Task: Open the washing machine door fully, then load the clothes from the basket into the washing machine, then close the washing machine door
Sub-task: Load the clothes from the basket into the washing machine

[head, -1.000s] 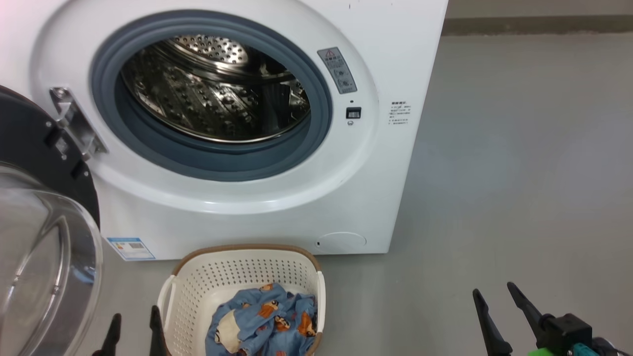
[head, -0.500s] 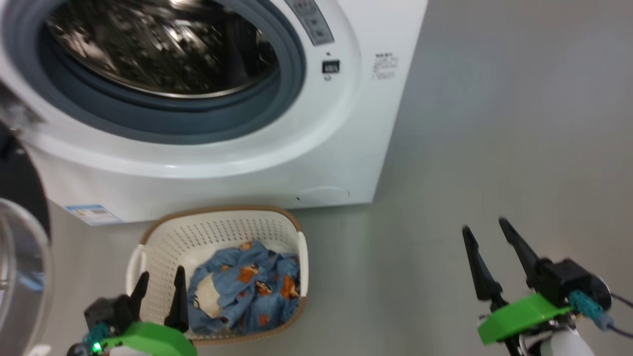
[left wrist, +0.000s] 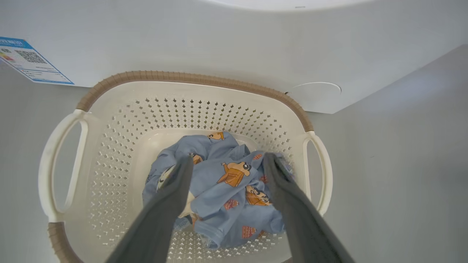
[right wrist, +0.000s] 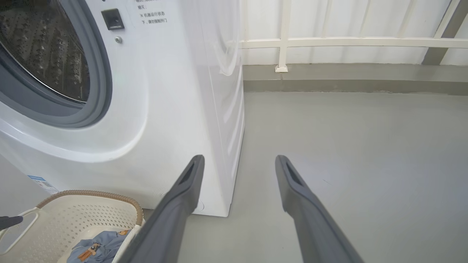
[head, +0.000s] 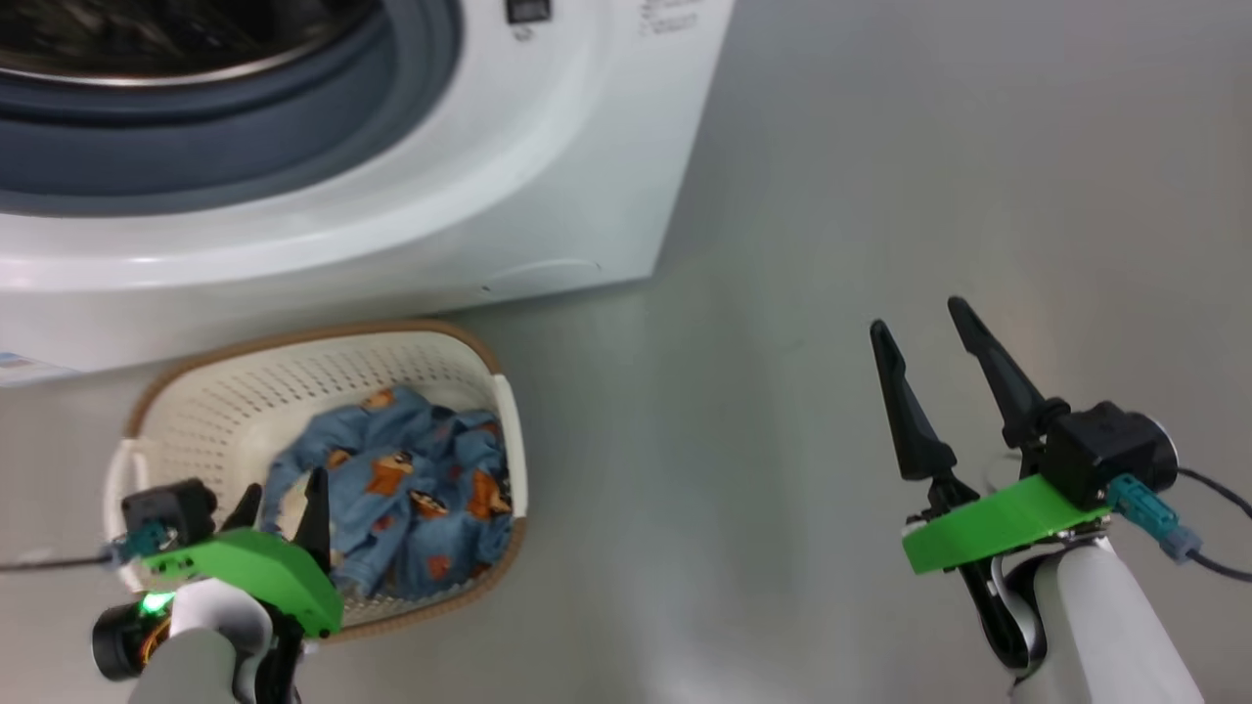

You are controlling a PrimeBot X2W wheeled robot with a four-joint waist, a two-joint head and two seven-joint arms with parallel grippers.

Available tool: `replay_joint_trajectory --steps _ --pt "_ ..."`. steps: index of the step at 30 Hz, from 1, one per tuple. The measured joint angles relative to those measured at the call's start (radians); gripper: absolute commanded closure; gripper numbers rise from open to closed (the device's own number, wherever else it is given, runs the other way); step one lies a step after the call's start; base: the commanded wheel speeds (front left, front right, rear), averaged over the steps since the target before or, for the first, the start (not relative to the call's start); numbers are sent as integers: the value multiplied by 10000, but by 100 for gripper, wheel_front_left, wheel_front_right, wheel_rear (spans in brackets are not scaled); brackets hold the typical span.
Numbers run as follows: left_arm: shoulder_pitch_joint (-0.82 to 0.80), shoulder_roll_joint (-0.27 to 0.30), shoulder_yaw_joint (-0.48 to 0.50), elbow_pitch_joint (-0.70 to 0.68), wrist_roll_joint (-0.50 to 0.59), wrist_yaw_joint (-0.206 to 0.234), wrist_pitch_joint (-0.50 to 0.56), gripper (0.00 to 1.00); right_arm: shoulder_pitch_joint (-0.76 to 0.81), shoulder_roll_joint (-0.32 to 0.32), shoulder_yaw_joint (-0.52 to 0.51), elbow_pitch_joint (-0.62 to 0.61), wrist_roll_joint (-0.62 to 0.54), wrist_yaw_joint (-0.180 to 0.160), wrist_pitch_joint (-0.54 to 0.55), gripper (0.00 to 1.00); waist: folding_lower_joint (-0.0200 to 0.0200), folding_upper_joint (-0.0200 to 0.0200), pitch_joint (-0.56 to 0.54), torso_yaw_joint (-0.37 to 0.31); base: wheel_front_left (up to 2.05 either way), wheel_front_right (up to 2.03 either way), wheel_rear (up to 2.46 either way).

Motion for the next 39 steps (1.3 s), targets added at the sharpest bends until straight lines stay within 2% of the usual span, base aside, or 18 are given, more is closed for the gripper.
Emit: replay_joint_trajectory --steps 9,14,20,31,39 --pt "-1107 290 -416 1720 -261 -151 782 0 -510 38 105 -109 0 0 -2 0 0 0 1042 -696 0 0 0" --pt "-1606 293 -685 2332 -890 -157 1244 0 -691 50 215 -174 29 0 -19 0 0 0 1470 -1012 0 0 0" --pt "-2071 606 -1093 2922 -1340 -157 1682 0 -874 61 272 -261 77 0 -44 0 0 0 1939 -1285 0 0 0" --pt "-3079 1060 -2015 3346 -1785 -157 2197 0 -1107 67 286 -577 79 0 -71 0 0 0 2861 -1593 0 0 0" --pt "-3735 1122 -2414 3417 -2416 -157 2470 0 -1308 77 257 -832 77 0 -71 0 0 0 3664 -1714 0 0 0"
